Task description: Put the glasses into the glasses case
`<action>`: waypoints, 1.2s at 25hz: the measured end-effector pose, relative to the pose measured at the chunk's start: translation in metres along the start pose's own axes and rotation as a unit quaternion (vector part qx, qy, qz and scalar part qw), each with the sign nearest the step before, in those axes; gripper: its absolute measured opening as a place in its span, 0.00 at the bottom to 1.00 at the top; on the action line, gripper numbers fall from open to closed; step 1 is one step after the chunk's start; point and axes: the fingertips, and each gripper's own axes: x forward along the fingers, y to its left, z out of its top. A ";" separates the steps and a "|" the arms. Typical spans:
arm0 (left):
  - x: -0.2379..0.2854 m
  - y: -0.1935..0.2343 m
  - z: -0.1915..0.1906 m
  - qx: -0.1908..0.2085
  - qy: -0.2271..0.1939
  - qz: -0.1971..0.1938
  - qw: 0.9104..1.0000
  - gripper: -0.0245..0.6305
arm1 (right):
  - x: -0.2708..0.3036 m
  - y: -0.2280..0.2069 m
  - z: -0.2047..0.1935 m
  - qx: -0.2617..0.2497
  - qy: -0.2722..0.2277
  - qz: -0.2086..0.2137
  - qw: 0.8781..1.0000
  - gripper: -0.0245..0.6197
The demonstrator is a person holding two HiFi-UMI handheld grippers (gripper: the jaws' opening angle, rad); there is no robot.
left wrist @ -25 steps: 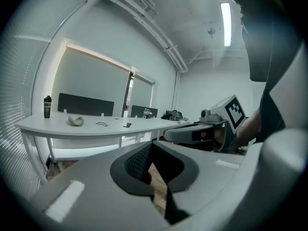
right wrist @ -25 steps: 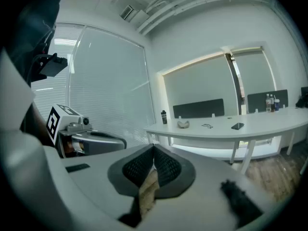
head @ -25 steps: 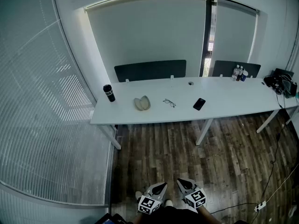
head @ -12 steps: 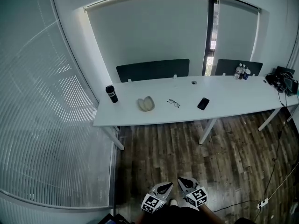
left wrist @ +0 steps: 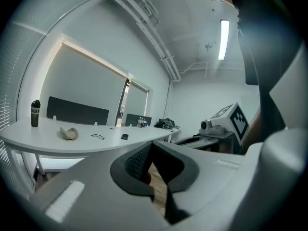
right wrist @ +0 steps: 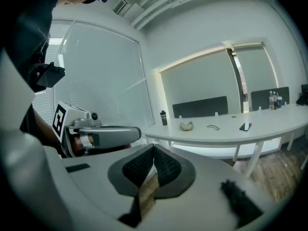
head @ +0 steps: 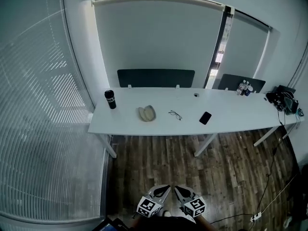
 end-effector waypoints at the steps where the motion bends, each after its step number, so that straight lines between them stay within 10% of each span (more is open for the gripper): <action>1: -0.002 0.006 0.006 -0.006 -0.005 0.000 1.000 0.05 | 0.005 0.002 0.005 0.001 0.001 -0.001 1.000 0.05; 15: -0.051 0.102 0.012 -0.055 -0.036 0.051 0.997 0.05 | 0.071 0.034 0.024 0.028 0.021 -0.026 0.999 0.05; 30: -0.036 0.170 -0.031 -0.055 0.021 0.111 0.992 0.05 | 0.134 0.004 0.030 0.039 0.009 0.016 0.999 0.05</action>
